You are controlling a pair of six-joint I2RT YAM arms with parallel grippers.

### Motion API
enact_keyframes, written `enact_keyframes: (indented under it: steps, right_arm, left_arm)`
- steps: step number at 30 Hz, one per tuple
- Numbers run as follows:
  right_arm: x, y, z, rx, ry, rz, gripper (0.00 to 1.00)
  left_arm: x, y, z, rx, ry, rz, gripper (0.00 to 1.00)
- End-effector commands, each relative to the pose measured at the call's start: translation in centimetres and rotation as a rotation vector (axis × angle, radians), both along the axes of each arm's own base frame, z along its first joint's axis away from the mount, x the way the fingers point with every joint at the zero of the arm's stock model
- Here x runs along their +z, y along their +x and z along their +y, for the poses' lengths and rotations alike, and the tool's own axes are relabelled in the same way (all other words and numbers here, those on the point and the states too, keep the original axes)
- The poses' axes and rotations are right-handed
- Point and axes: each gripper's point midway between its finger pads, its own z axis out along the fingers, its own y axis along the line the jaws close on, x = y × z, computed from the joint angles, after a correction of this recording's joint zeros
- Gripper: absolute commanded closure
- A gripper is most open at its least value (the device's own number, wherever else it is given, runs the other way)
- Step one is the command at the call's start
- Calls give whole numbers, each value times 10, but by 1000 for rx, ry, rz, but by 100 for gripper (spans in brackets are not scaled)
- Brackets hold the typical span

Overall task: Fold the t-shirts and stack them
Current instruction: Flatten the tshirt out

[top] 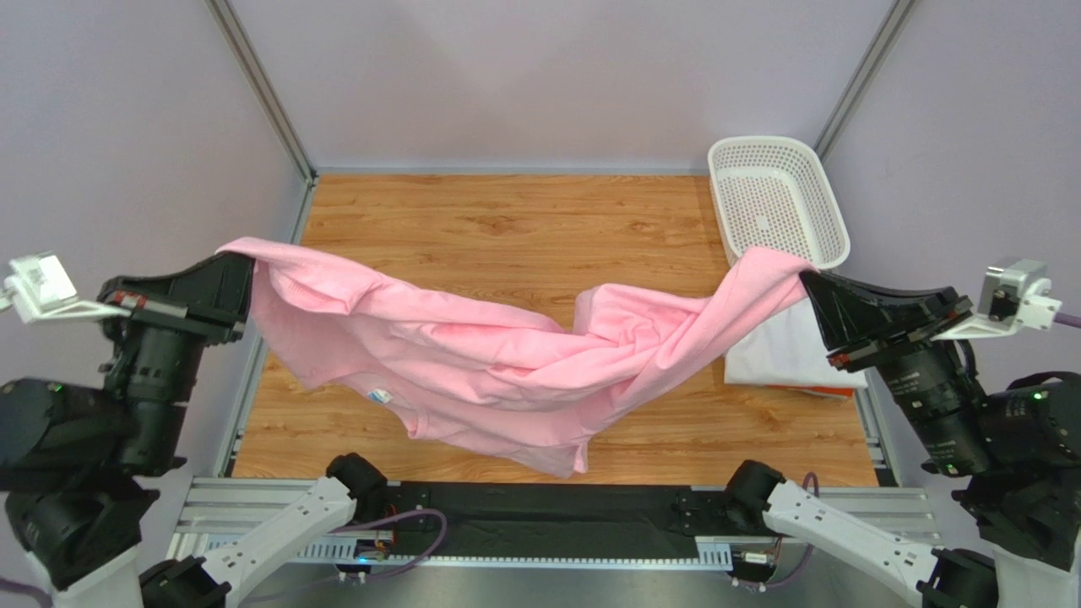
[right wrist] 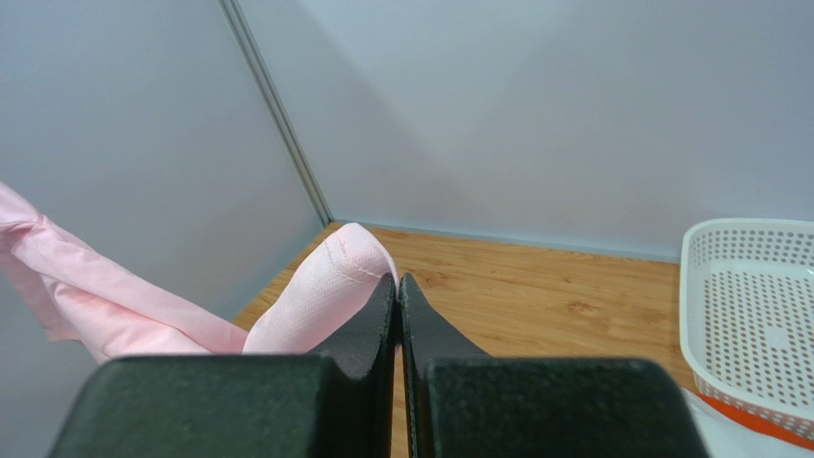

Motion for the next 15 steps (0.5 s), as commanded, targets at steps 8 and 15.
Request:
enact_keyframes:
  steps: [8,15]
  right_arm:
    - [-178,121,29,-443,-368,437,100]
    - [-350,166,50,-272,-317,839,60]
  left_arm:
    - [-151,209,1,460,362,630,100]
    - [-299,327,-37,259,549,946,0]
